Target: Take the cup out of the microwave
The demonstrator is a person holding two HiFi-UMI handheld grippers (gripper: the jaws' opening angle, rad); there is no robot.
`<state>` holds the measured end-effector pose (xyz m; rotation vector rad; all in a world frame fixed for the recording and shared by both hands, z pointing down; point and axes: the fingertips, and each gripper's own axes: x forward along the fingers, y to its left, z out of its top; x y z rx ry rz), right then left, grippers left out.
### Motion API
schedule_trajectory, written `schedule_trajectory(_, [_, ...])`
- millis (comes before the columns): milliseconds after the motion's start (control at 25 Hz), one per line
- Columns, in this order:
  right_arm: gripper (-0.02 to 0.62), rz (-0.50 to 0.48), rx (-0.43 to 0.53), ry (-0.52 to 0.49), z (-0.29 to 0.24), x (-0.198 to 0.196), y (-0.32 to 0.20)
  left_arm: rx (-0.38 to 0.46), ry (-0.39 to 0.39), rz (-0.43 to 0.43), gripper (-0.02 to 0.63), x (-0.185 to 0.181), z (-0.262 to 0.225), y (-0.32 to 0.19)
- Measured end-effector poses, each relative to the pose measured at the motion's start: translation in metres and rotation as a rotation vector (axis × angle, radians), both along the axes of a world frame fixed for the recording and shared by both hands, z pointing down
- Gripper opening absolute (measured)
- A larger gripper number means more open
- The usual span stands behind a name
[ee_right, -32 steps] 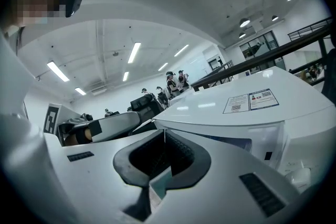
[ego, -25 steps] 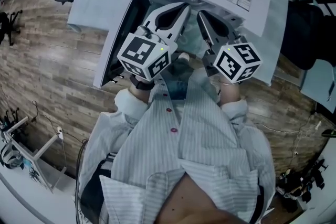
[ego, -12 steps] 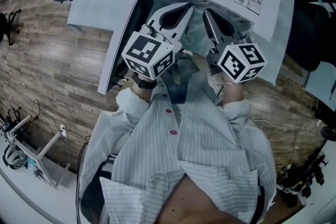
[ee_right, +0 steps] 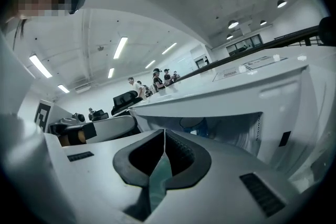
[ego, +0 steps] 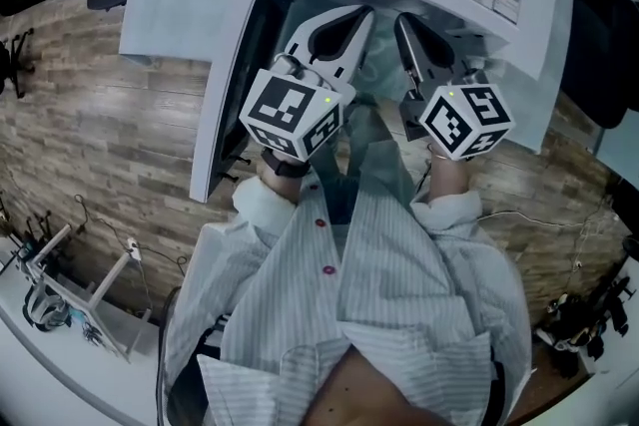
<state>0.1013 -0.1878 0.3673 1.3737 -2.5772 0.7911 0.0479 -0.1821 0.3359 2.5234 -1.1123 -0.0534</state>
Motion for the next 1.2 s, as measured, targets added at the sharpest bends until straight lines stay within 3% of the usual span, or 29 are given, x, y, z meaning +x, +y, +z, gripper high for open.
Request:
schedule_trajectory(680, [0.036,0.118,0.022,0.106,0.076,0.0,-0.023,-0.048,-0.023,-0.022,0.009,-0.001,0.065,-0.006])
schedule_trajectory(1080, [0.041,0.203,0.059,0.171,0.096,0.006,-0.042,-0.062,-0.028,-0.027,0.009,-0.009,0.079,-0.006])
schedule_trajectory(1200, [0.122,0.205,0.052,0.161,0.101,0.005,-0.048,-0.068,-0.027,-0.027,0.009,-0.01,0.082,-0.006])
